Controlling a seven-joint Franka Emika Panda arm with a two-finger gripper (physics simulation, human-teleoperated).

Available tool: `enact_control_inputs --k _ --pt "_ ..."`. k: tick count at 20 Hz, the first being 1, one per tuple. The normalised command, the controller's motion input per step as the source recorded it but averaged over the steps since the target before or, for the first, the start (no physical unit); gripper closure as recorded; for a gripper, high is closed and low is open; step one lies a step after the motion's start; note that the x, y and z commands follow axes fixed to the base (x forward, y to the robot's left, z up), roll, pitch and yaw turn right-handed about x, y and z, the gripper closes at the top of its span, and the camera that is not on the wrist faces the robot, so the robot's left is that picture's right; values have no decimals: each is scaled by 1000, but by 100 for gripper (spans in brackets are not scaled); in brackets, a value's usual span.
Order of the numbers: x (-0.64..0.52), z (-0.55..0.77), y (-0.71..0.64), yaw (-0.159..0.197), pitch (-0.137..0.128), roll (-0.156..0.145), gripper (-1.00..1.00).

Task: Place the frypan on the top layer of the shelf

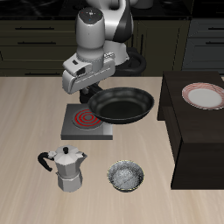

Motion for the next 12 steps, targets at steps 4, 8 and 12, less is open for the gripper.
enact_control_inputs --k 4,8,12 --pt "-19 -35 -284 65 -3 -36 100" --pt "-40 9 -32 191 -57 30 100" --pt "-2 41 59 139 -44 22 100"
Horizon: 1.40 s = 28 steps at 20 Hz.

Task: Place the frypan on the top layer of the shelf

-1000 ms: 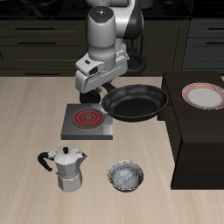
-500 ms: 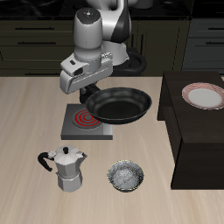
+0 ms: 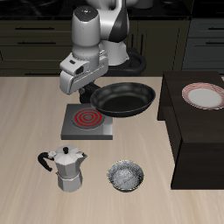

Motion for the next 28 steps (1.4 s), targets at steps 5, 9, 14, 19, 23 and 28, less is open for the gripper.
enact_control_inputs --k 5,9,14,19,23,28 --pt "-6 -32 122 160 -26 66 100" --pt "46 -5 -37 107 -12 5 100" --pt "75 85 -142 50 -25 -1 100" --pt "55 33 -114 -19 5 -8 100" --pt "40 -8 4 -11 10 2 100" --pt "166 -84 36 -42 47 -18 100"
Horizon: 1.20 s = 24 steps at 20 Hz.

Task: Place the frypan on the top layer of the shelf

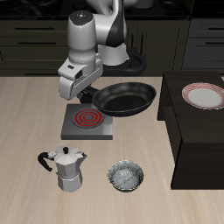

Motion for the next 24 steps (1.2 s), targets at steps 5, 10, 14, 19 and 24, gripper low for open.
enact_control_inputs --k 5,10,14,19,24 --pt "186 -60 53 19 15 -9 100" --pt "184 -138 78 76 22 -18 100" --pt "106 12 105 19 7 8 100" --pt "76 58 94 39 -14 2 100" --pt "64 30 53 36 -9 -15 100"
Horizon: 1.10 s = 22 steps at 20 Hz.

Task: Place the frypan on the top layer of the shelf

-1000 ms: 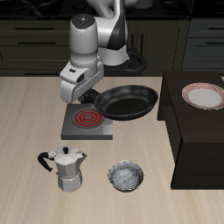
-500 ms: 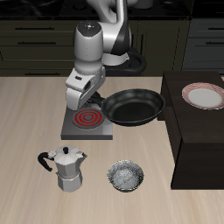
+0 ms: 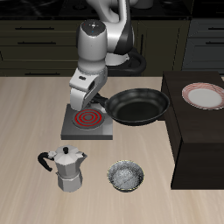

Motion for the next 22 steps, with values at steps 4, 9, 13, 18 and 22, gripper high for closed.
enact_control_inputs --k 4,9,13,18,22 --pt "11 42 40 -3 -9 -4 100" --pt "12 -18 79 7 0 6 100" --pt "88 -45 53 -110 63 17 100" --pt "147 -36 102 79 -29 -11 100" --pt "105 13 240 22 5 19 100"
